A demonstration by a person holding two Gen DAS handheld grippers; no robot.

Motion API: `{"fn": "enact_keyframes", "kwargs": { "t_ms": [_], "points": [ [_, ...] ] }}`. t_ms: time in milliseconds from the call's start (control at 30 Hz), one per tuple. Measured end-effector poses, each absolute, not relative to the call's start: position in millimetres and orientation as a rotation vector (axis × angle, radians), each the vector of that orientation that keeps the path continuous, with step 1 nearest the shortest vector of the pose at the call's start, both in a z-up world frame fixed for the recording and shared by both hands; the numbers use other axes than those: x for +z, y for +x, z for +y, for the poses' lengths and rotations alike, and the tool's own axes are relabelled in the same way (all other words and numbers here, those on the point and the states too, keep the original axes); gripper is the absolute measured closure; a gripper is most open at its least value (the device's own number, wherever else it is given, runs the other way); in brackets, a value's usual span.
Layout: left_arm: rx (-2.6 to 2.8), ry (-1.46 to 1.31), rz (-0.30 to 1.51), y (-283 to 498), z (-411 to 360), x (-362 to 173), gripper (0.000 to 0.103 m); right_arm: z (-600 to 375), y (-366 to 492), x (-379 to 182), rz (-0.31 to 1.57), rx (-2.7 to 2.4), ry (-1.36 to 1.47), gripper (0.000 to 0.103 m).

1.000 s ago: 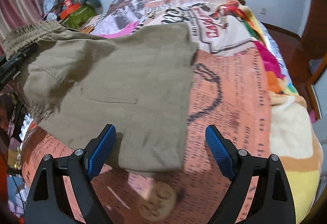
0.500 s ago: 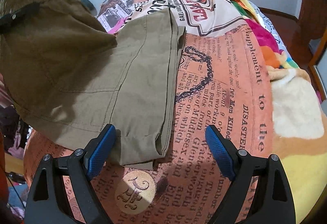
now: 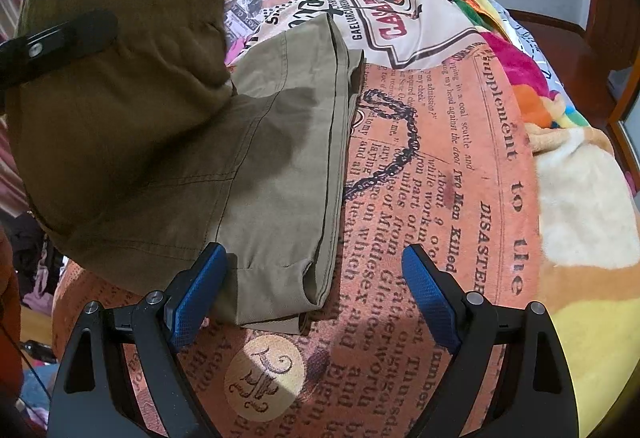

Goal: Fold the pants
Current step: 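Lift the waistband with the left tool and fold it over the legs, then lower the folded waistband onto the pants and open the left tool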

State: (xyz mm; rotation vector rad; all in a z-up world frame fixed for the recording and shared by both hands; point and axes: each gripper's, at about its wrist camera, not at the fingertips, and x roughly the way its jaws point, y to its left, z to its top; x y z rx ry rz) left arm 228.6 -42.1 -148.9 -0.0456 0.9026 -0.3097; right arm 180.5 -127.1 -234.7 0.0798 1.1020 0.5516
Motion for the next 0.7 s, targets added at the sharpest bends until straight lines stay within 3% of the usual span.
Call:
{"fn": "enact_keyframes", "kwargs": {
  "t_ms": [167, 367, 700],
  "points": [
    [-0.294, -0.015, 0.873, 225.0, -44.7, -144.2, 0.027, -127.0, 180.0, -234.5, 1.102, 0.55, 0.078, 0.016],
    [-0.229, -0.072, 0.819, 232.0, -12.8, -130.4, 0.016, -127.2, 180.3, -235.2, 1.108, 0.55, 0.083, 0.016],
    [-0.04, -0.048, 0.914, 305.5, 54.7, -159.5, 0.011, -128.4, 180.3, -235.0, 1.107, 0.55, 0.093, 0.016]
  ]
}}
